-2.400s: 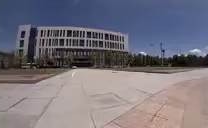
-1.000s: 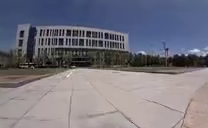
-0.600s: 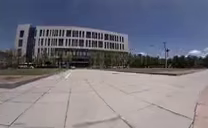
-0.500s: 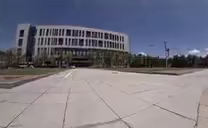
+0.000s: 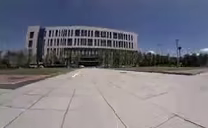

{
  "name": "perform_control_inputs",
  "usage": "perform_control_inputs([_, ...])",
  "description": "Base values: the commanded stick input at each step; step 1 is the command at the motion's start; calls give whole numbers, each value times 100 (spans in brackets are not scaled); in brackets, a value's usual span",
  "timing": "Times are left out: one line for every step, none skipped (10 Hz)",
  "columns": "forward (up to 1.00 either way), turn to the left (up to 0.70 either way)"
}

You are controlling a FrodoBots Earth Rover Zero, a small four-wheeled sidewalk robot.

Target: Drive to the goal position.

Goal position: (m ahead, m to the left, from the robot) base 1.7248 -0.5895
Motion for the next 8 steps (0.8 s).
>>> perform_control_inputs([70, 35])
perform_control_inputs([70, 35])
perform_control_inputs([70, 35])
perform_control_inputs([70, 4])
perform_control_inputs([70, 1])
perform_control_inputs([70, 0])
perform_control_inputs([70, 0])
perform_control_inputs([70, -3])
